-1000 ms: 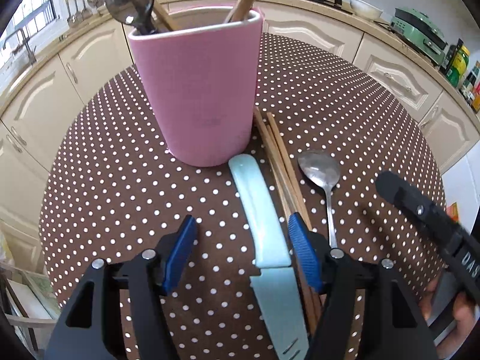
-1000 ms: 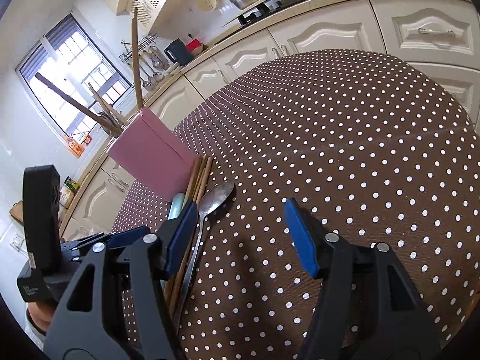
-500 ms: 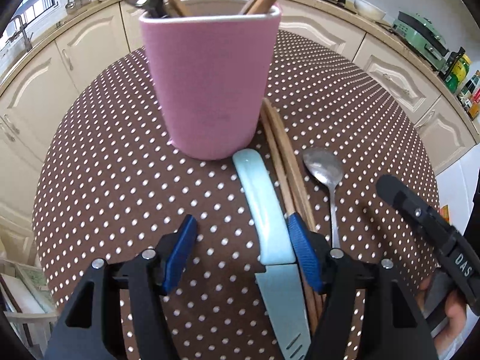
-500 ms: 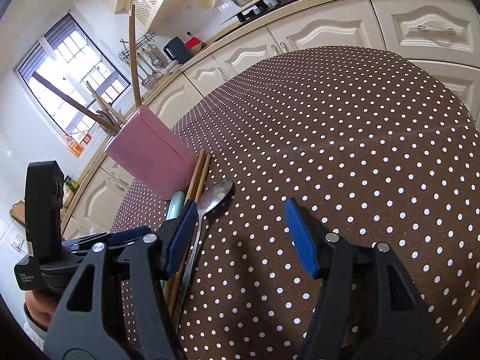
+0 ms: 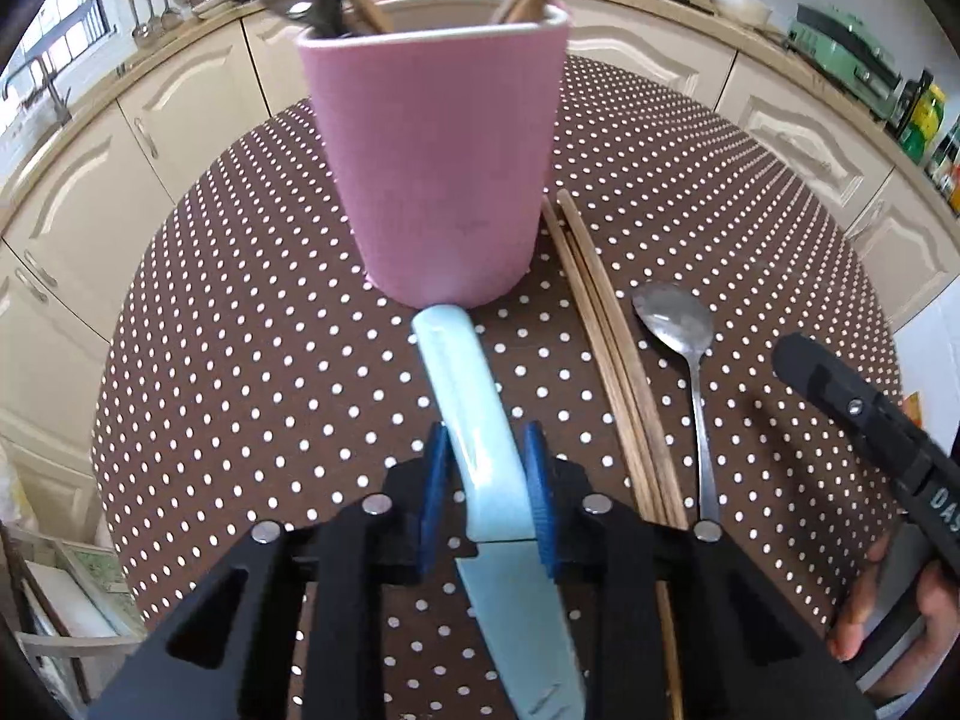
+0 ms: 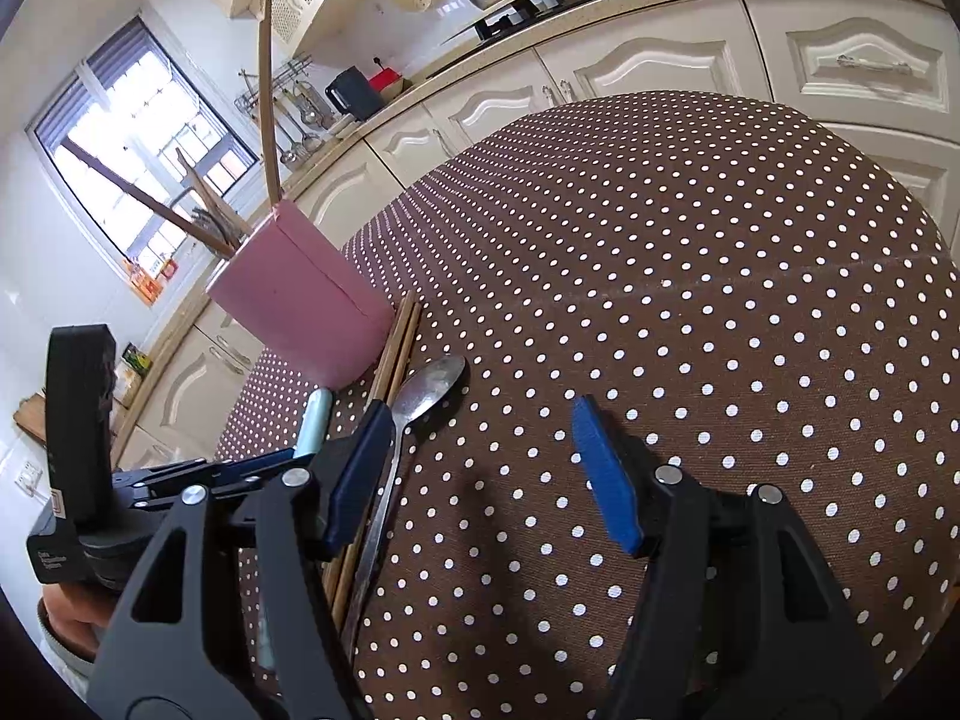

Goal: Organize utensils
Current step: 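Lift the light blue knife upright with the left tool while the right tool grasps the steel spoon, then lower the knife and spoon into the pink holder and open both tools, then raise both open tools and move them down toward the loose chopsticks, then close the right tool on a wooden chopstick lying beside the holder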

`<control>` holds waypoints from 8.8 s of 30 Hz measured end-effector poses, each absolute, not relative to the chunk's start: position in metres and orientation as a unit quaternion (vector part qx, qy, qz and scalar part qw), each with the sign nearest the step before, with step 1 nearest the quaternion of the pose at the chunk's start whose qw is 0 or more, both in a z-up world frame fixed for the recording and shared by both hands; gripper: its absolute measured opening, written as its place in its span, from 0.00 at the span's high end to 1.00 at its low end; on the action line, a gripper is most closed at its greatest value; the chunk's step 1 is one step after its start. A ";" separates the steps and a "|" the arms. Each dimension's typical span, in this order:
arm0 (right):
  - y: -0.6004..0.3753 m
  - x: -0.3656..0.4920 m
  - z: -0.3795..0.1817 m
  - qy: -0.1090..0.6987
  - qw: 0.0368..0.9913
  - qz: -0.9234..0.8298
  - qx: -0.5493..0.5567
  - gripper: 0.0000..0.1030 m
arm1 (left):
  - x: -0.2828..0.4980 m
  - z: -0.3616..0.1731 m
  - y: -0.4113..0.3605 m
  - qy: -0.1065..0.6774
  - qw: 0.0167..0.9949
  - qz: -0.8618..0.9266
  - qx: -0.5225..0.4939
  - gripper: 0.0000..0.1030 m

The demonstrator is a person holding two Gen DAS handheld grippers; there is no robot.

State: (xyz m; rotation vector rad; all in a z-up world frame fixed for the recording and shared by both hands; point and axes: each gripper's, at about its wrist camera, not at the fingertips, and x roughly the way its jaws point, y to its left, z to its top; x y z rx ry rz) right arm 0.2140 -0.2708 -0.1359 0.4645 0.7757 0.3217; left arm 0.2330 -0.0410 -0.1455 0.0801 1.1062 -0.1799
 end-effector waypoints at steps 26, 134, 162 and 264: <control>-0.160 0.265 -0.121 0.540 0.832 0.129 -0.015 0.76 | 0.194 -0.112 0.047 0.458 0.882 -0.079 -0.079 0.80; -0.159 0.262 0.029 0.237 0.954 0.183 0.018 0.96 | 0.200 0.005 0.036 0.196 0.978 -0.057 -0.052 0.49; -0.187 0.207 0.027 0.227 0.957 0.175 0.047 0.46 | 0.155 0.011 0.037 0.206 0.976 -0.056 -0.040 0.39; -0.224 0.209 -0.123 0.413 0.893 0.150 0.096 0.32 | 0.181 -0.141 -0.008 0.492 0.860 -0.139 -0.003 0.95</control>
